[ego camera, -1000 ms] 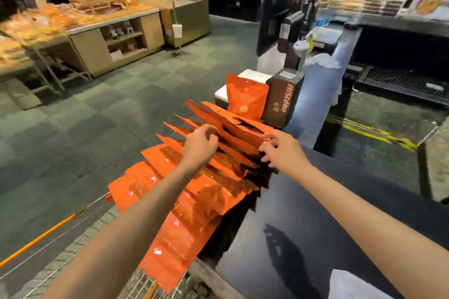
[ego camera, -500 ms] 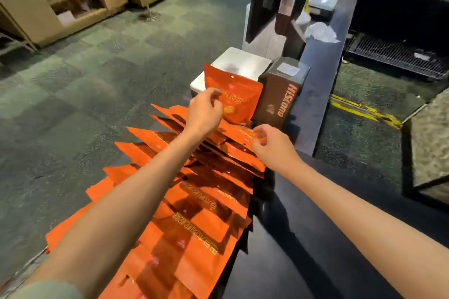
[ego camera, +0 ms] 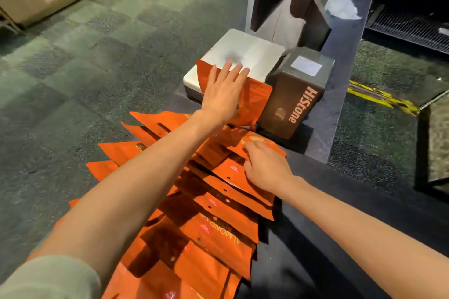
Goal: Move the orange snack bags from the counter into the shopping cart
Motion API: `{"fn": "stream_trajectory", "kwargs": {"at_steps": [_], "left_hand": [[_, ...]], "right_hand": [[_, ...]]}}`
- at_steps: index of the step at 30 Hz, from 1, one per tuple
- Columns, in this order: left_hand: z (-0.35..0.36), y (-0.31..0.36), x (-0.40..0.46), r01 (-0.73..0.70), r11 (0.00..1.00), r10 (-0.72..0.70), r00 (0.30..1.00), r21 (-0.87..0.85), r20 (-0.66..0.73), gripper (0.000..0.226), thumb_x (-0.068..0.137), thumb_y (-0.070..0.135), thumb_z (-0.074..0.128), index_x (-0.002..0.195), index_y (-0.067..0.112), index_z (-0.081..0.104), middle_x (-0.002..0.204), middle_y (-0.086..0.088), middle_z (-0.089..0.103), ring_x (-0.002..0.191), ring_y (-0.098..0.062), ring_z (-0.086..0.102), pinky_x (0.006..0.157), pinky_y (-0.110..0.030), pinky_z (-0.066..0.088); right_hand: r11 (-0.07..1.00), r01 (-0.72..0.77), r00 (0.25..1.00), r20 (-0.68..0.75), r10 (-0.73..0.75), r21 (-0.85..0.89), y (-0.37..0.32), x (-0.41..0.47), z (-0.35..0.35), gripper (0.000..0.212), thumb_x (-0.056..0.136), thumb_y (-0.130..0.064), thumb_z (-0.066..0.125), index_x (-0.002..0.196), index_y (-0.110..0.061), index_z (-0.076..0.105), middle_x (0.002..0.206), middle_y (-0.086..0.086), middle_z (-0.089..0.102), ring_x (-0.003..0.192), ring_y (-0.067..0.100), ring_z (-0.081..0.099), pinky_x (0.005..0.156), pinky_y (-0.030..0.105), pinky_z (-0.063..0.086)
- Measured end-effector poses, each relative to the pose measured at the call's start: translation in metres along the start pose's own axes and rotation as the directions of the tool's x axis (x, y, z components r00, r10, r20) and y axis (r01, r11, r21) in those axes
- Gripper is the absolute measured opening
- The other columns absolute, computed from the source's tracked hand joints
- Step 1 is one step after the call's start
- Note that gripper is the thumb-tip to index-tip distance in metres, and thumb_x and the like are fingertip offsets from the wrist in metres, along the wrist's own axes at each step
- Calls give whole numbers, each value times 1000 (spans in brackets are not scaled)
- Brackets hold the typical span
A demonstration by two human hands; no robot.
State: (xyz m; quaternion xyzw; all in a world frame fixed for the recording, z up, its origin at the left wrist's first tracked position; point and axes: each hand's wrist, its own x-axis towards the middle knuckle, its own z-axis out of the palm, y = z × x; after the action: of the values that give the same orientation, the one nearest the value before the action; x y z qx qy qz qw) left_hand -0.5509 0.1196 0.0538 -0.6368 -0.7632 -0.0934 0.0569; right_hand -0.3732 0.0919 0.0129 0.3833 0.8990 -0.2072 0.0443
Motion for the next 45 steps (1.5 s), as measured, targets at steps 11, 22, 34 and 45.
{"fn": "stream_trajectory", "kwargs": {"at_steps": [11, 22, 34, 45], "left_hand": [[-11, 1, -4, 40, 996, -39, 999, 82, -14, 29, 82, 6, 53, 101, 18, 71, 96, -7, 66, 94, -35, 61, 69, -36, 31], [-96, 21, -42, -21, 999, 30, 963, 36, -268, 28, 85, 18, 46, 95, 19, 71, 92, -9, 65, 85, -37, 64, 64, -41, 44], [-205, 55, -159, -16, 1000, 20, 926, 14, -376, 21, 83, 15, 60, 98, 24, 71, 96, -4, 66, 85, -36, 64, 67, -39, 46], [-248, 99, -303, 122, 991, -130, 895, -46, -426, 11, 83, 17, 62, 90, 18, 71, 91, -6, 67, 84, -34, 62, 62, -34, 35]], "right_hand": [[998, -36, 991, -129, 29, -45, 11, -11, -29, 25, 97, -26, 41, 115, -23, 58, 97, 5, 68, 87, 28, 67, 73, 43, 55], [990, -101, 947, -315, 66, -96, -13, -93, -104, 19, 94, -22, 42, 88, -14, 58, 93, 15, 67, 89, 41, 62, 64, 40, 38], [997, -71, 858, -510, 58, -6, -62, -225, -128, 31, 97, -22, 42, 70, -13, 52, 68, 5, 53, 67, 31, 54, 53, 31, 32], [998, 30, 857, -516, 0, 49, -91, -338, -108, 35, 96, -24, 42, 62, -18, 45, 66, 2, 52, 70, 28, 55, 60, 35, 41]]}}
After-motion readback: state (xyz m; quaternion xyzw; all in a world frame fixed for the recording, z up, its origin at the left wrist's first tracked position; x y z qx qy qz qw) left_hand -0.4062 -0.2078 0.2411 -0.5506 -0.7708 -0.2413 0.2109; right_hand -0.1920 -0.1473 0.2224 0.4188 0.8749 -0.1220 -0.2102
